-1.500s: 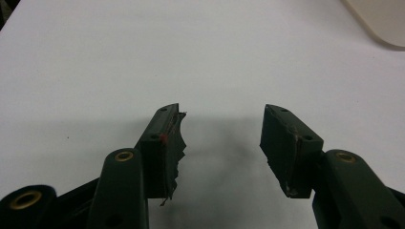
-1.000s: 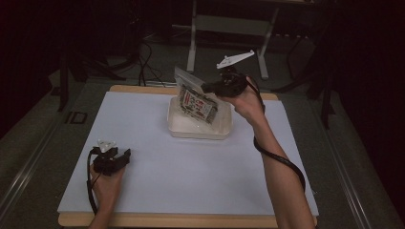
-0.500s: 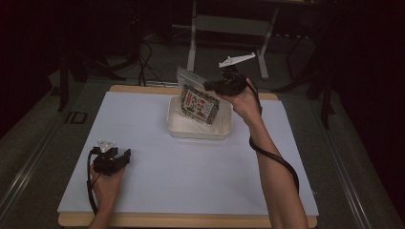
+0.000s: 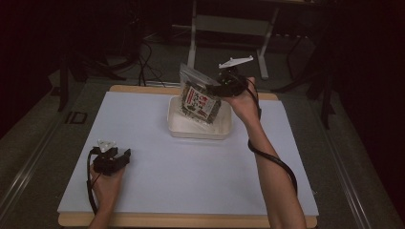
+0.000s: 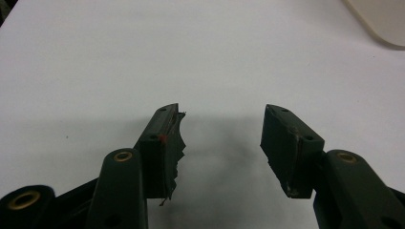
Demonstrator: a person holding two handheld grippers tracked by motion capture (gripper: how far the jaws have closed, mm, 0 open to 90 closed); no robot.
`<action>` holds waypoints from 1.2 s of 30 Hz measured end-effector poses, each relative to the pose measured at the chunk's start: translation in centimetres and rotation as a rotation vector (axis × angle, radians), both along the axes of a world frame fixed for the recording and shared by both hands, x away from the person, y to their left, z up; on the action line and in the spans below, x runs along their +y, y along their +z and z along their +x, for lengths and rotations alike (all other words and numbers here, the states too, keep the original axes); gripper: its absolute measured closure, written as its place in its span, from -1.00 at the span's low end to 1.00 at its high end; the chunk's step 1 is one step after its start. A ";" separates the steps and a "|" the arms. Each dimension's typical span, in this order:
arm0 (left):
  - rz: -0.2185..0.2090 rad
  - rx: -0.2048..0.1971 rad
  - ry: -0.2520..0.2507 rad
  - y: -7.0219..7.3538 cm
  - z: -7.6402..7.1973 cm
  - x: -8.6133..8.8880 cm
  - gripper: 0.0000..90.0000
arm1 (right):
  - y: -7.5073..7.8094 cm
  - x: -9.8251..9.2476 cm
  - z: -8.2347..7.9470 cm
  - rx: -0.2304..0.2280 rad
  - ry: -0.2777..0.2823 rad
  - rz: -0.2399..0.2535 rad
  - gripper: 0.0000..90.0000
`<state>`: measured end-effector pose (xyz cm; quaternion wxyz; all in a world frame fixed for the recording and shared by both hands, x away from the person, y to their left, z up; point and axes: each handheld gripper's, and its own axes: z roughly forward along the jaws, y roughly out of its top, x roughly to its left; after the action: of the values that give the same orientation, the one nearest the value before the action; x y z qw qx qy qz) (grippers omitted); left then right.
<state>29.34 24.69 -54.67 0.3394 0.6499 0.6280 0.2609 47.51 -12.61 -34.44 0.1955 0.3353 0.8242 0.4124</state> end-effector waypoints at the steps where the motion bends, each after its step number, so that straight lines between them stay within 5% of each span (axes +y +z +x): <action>1: 0.000 0.000 0.000 0.0 0.0 0.0 0.07 | 0.1 -0.1 0.0 -0.002 -0.008 0.002 -0.08; 13: 0.003 0.002 -0.002 0.0 0.0 -0.1 0.07 | 0.8 -2.8 0.1 -0.016 -0.120 0.024 -0.18; 22: 0.008 0.004 -0.002 0.0 0.0 -0.1 0.07 | 0.3 -4.6 0.2 0.006 -0.130 0.048 -0.15; 36: 0.009 0.006 0.002 0.0 0.0 -0.1 0.07 | 0.8 -6.4 -0.6 -0.024 -0.127 0.065 -0.16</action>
<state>29.34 24.58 -54.71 0.3343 0.6515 0.6284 0.2623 46.88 -19.03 -33.65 0.2201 0.3882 0.7849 0.4298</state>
